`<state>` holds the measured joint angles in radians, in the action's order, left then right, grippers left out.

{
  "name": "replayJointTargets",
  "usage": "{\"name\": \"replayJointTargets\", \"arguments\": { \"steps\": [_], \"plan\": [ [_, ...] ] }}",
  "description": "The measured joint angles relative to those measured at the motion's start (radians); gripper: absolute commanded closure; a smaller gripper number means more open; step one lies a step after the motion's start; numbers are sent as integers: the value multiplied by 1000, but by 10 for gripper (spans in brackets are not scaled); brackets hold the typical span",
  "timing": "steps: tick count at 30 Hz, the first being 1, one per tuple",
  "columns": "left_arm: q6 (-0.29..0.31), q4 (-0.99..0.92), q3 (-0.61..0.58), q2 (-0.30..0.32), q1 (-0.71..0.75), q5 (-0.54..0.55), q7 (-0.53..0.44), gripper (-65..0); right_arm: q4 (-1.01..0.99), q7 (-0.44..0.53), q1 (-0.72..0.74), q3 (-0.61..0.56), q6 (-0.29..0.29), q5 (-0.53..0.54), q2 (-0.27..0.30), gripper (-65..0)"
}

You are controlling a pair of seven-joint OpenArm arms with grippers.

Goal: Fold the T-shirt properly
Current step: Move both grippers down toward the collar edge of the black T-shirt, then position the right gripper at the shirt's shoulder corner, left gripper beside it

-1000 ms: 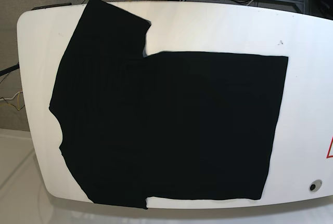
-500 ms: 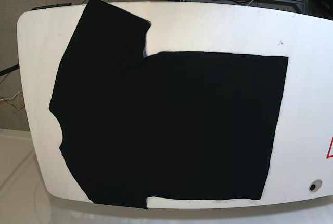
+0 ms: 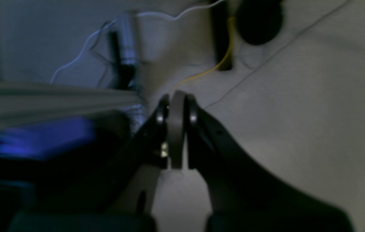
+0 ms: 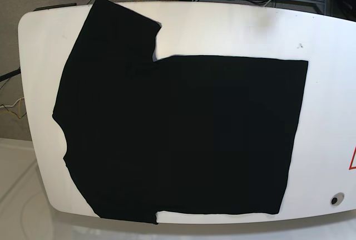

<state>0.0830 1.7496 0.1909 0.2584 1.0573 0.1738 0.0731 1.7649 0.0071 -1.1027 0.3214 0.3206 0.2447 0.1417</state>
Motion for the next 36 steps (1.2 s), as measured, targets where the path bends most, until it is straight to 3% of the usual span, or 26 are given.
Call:
{"name": "replayJointTargets", "arguments": {
  "steps": [8,9,13,17,19,25,27,30,36],
  "plan": [
    [1,67,69,-2,-4,0,-9,-36,129,-44,16,39,-18,2,-3,0],
    [12,101,90,-8,-3,-1,29,-37,160,-77,16,68,-22,11,-11,0],
    [12,170,118,-4,-12,0,1,-47,213,-56,28,105,-40,23,-16,0],
    [12,203,133,2,-28,2,10,-50,235,-80,60,121,-31,24,-23,-5],
    [11,219,133,6,-35,2,47,-52,237,-127,101,134,1,34,-32,-8],
    [26,235,142,26,-61,1,45,-53,243,-137,173,138,-6,74,-27,-39],
    [27,235,150,31,-60,1,47,-46,243,-147,172,141,-4,89,-27,-79],
    [23,233,159,31,-56,4,77,-54,244,-198,158,153,29,179,-27,-106],
    [45,230,171,31,-71,13,92,-117,247,-241,171,174,107,247,-27,-149]
  ]
}}
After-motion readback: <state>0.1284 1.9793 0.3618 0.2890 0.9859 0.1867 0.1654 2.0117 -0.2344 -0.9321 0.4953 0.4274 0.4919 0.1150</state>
